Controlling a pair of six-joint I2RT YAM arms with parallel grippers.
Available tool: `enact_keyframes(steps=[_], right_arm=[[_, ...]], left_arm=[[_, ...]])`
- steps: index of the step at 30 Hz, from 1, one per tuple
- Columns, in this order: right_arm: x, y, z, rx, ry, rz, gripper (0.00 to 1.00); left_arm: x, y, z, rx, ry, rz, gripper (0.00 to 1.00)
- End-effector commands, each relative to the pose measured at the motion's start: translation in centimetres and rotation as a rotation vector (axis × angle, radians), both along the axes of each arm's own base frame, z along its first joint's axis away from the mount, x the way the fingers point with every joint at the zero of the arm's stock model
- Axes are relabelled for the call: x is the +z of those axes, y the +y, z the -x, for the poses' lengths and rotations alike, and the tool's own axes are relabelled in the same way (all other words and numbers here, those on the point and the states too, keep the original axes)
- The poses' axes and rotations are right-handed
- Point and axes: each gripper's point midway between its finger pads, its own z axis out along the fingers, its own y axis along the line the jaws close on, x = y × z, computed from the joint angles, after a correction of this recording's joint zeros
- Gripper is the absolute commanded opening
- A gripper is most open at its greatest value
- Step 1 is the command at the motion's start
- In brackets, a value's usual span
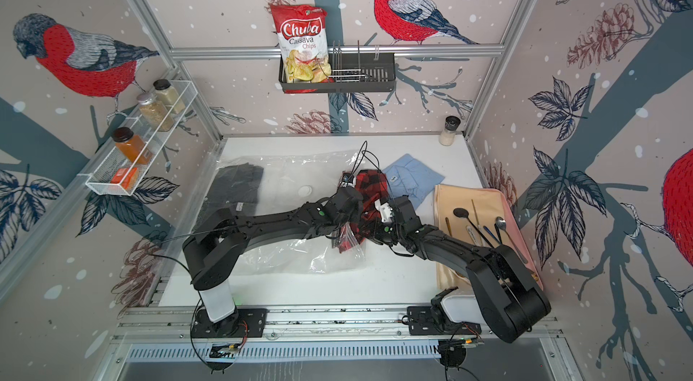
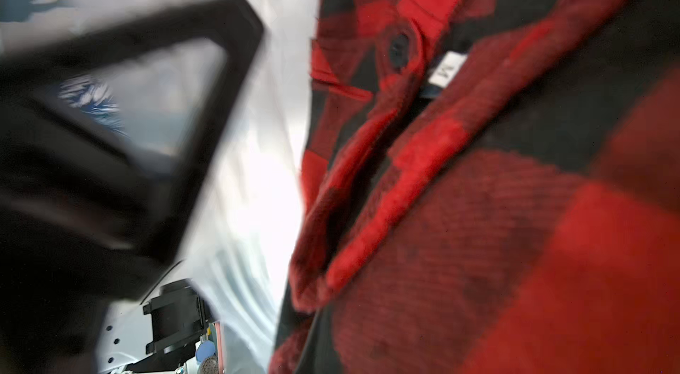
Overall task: Place the folded shirt into the vacuum bag
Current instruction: Place the shirt in the vacuum bag.
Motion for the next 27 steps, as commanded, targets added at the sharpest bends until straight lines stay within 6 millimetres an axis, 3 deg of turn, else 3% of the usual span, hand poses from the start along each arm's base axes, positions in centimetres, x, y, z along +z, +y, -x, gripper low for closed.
enact_keyframes(steps=[1, 3, 4, 8, 11, 13, 16, 19, 23, 27], right_arm=[[0.0, 1.1, 0.3, -0.005, 0.005, -0.026, 0.02], [-0.6, 1.2, 0.8, 0.001, 0.007, -0.001, 0.06], [-0.8, 1.1, 0.9, 0.003, 0.006, 0.011, 0.13], [-0.8, -0.6, 1.2, -0.035, -0.024, 0.08, 0.62], [-0.7, -2.7, 1.6, -0.08, -0.057, 0.148, 0.88], [-1.2, -4.5, 1.6, -0.118, -0.063, 0.197, 1.0], [-1.8, -6.9, 1.4, -0.167, -0.061, 0.223, 1.0], [-1.1, -8.4, 0.2, -0.215, -0.102, 0.202, 1.0], [0.9, -8.1, -2.2, -0.218, -0.176, 0.098, 1.0], [0.5, -7.5, -4.1, -0.172, -0.146, 0.077, 1.0]], left_arm=[[1.3, -0.3, -0.1, -0.009, -0.026, 0.023, 0.0], [1.5, -0.2, -0.1, -0.009, -0.03, 0.026, 0.0], [1.4, -0.1, -0.1, -0.008, -0.029, 0.024, 0.0], [1.0, 0.5, 0.1, 0.004, -0.028, 0.006, 0.0], [0.8, 1.1, 0.1, 0.016, -0.029, -0.003, 0.0], [0.8, 1.1, 0.2, 0.013, -0.029, -0.003, 0.0], [0.8, 1.0, 0.3, 0.003, -0.03, -0.004, 0.0], [0.6, 0.7, 0.5, -0.018, -0.024, 0.0, 0.0], [0.5, -0.1, 0.8, -0.069, -0.014, 0.018, 0.0], [0.3, -0.4, 1.2, -0.092, 0.002, 0.021, 0.0]])
